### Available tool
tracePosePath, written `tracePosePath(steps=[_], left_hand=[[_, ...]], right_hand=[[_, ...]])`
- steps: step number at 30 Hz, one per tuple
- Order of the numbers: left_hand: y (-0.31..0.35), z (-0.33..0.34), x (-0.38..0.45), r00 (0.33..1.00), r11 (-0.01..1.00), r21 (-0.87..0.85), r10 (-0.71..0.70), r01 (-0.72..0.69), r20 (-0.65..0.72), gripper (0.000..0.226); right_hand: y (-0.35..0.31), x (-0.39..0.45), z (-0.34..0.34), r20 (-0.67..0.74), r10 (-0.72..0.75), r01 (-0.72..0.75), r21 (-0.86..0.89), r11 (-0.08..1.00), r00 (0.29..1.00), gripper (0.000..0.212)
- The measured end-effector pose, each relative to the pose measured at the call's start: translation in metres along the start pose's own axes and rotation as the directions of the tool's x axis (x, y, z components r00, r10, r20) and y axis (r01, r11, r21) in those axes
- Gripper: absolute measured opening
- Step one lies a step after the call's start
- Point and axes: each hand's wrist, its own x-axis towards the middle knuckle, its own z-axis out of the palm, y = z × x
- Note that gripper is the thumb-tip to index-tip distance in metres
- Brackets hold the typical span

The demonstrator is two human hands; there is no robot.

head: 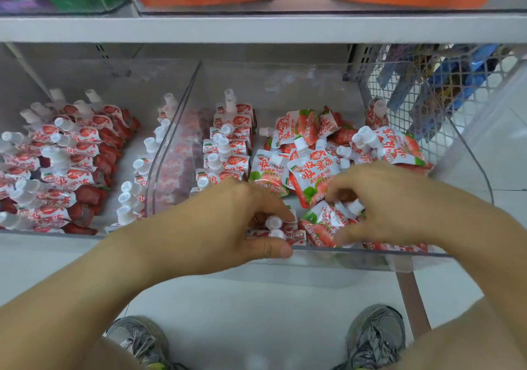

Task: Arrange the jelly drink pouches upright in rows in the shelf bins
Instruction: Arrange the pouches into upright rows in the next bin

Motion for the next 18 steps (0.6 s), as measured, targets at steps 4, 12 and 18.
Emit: tracePosePath(steps=[4,12,18], left_hand=[[0.003,0.000,0.001,0.999,0.997,-0.066,-0.037,0.038,0.016,0.035],[0.002,-0.004,0.003,0.993,0.963,-0.246,-0.099,0.111,0.059,0.029],[0.003,-0.005,0.006,0.991,0.959,-0.249,-0.126,0.136,0.055,0.033]], right_hand=[[-0.002,0.003,0.008,0.066,0.038,-0.033,-0.075,0.997,0.997,0.058],[0.011,-0.018,-0.023,-0.057,-0.013,0.030,0.301,0.953,0.998,0.039],[0.005,-0.012,-0.028,-0.567,0.021,0.215,0.346,0.913,0.824,0.029]])
